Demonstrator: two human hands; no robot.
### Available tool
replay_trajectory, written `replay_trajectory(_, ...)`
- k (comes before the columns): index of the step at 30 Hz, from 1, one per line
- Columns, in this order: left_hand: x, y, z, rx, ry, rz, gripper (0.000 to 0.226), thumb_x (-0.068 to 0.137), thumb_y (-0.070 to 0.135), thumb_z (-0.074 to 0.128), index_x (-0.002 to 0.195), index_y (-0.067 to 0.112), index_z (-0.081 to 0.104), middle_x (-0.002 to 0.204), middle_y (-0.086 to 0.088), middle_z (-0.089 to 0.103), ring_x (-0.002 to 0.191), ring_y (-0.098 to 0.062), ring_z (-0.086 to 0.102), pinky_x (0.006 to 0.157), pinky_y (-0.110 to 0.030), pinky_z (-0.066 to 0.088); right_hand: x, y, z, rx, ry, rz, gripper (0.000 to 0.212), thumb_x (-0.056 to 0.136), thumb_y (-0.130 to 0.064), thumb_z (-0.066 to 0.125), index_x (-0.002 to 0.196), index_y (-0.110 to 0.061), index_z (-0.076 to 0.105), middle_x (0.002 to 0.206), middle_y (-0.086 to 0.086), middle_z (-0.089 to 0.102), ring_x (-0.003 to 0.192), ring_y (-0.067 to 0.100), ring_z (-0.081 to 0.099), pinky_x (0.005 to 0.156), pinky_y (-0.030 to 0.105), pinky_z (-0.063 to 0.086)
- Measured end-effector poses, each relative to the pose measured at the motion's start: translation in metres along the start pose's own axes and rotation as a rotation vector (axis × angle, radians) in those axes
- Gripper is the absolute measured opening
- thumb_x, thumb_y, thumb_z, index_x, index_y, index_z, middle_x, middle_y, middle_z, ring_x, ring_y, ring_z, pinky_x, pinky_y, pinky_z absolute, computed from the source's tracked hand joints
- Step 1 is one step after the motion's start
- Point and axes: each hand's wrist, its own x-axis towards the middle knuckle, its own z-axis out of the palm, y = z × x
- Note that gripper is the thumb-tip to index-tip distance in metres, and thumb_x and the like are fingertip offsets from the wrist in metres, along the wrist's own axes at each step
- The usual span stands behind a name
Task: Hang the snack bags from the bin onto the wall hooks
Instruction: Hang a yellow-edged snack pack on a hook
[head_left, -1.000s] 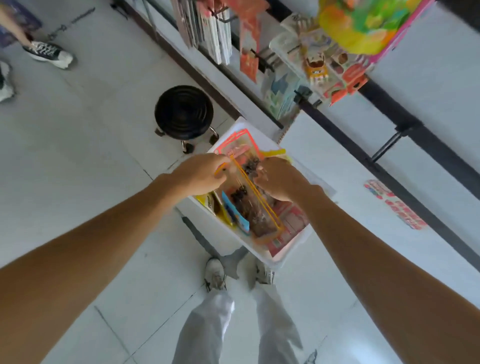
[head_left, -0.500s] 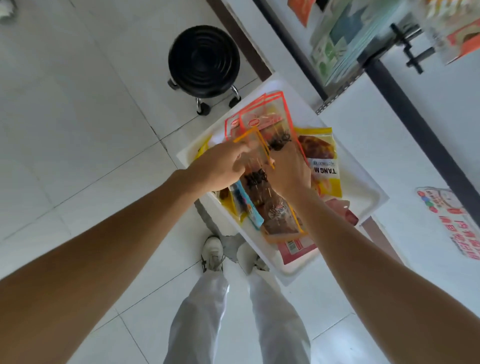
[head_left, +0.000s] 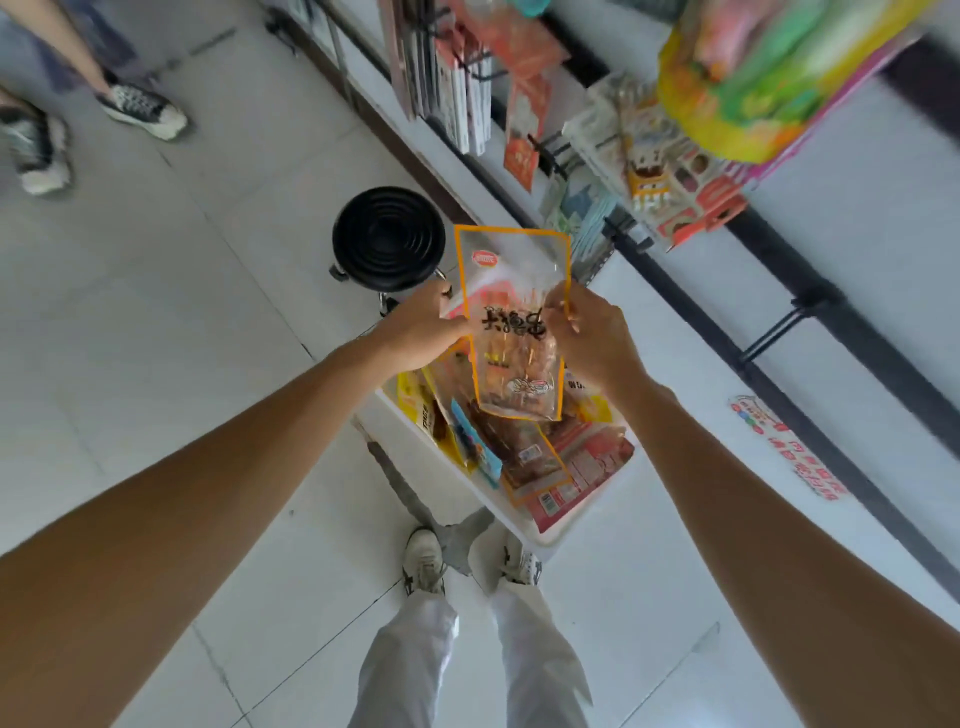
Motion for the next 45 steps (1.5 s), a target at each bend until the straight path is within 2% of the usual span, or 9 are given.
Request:
replay_trajectory(5,-0.032,0.050,-0.036,-0.104,0.034,0.141,0.055,0.089,0.028,0.070,0.139,0.016,0.048,0.134,-0.002,0.056,0.121,-0.016,0.054,0.100,-0.026,0.046,-0.016,-0.054,-0.064,0.189,0.072,-0.050,0.012,0.094,-0.008,0.056,0.084,-0.015,0.056,0.069,-0.011,0.054,0.062,-0.007,0.052,0.062,0.004,0.035)
replay_trajectory(8,-0.060,0.094,-0.047,-0.359,0.035,0.210,0.019,0.090,0.025,0.069,0.108,0.022,0.069,0.115,0.003,0.068,0.110,-0.014,0.063,0.088,-0.027,0.051,-0.029,-0.089,-0.095,0.262,0.087,-0.103,0.014,0.093,-0.011,0.058,0.080,-0.016,0.053,0.071,-0.001,0.053,0.066,0.010,0.050,0.067,0.021,0.039)
replay_trajectory(12,-0.092,0.151,-0.056,-0.524,0.073,0.282,0.006,0.089,0.019,0.071,0.087,0.024,0.071,0.099,0.005,0.070,0.098,-0.013,0.065,0.067,-0.026,0.053,-0.050,-0.126,-0.136,0.392,0.199,-0.098,0.008,0.089,-0.019,0.060,0.083,-0.024,0.059,0.073,-0.004,0.060,0.071,0.016,0.058,0.070,0.041,0.049)
replay_trajectory(15,-0.114,0.187,-0.063,-0.504,0.031,0.362,0.006,0.088,0.021,0.072,0.086,0.026,0.073,0.098,0.005,0.072,0.098,-0.013,0.066,0.072,-0.029,0.055,-0.071,-0.152,-0.173,0.435,0.324,-0.123,0.014,0.087,-0.028,0.062,0.094,-0.016,0.060,0.078,-0.002,0.065,0.071,0.018,0.063,0.066,0.035,0.052)
replay_trajectory(20,-0.157,0.243,-0.053,-0.519,-0.083,0.472,0.022,0.089,0.015,0.070,0.110,0.009,0.072,0.108,-0.003,0.073,0.098,-0.011,0.068,0.062,-0.025,0.056,-0.115,-0.188,-0.244,0.531,0.537,-0.221,0.011,0.095,-0.010,0.059,0.099,0.001,0.060,0.075,0.004,0.070,0.059,0.016,0.064,0.056,0.028,0.052)
replay_trajectory(27,-0.240,0.306,0.015,-0.405,-0.285,0.624,0.008,0.088,0.009,0.068,0.090,0.016,0.072,0.087,0.003,0.074,0.079,-0.009,0.069,0.065,-0.027,0.059,-0.221,-0.193,-0.320,0.489,0.651,-0.317,0.009,0.092,-0.009,0.064,0.088,-0.001,0.065,0.063,0.002,0.069,0.050,0.029,0.064,0.049,0.029,0.050)
replay_trajectory(33,-0.341,0.355,0.085,-0.411,-0.293,0.932,0.014,0.089,0.012,0.068,0.099,0.020,0.072,0.090,0.003,0.076,0.085,-0.012,0.071,0.068,-0.019,0.053,-0.354,-0.172,-0.377,0.407,0.746,-0.277,0.005,0.091,-0.009,0.065,0.091,-0.005,0.069,0.074,0.013,0.071,0.058,0.029,0.064,0.052,0.034,0.053)
replay_trajectory(36,-0.396,0.382,0.125,-0.387,-0.310,1.046,0.015,0.088,0.010,0.069,0.103,0.009,0.072,0.093,-0.007,0.076,0.085,-0.017,0.072,0.070,-0.020,0.054,-0.421,-0.161,-0.399,0.347,0.780,-0.259,0.006,0.092,-0.006,0.064,0.093,-0.007,0.069,0.075,0.012,0.071,0.059,0.023,0.066,0.053,0.031,0.054)
replay_trajectory(45,-0.497,0.415,0.250,-0.298,-0.446,1.140,0.017,0.086,0.003,0.069,0.084,0.020,0.070,0.069,0.013,0.072,0.069,-0.001,0.068,0.066,-0.018,0.054,-0.577,-0.112,-0.450,0.085,1.046,-0.095,0.006,0.088,-0.011,0.069,0.087,-0.005,0.067,0.071,-0.002,0.069,0.060,0.007,0.063,0.061,0.021,0.052)
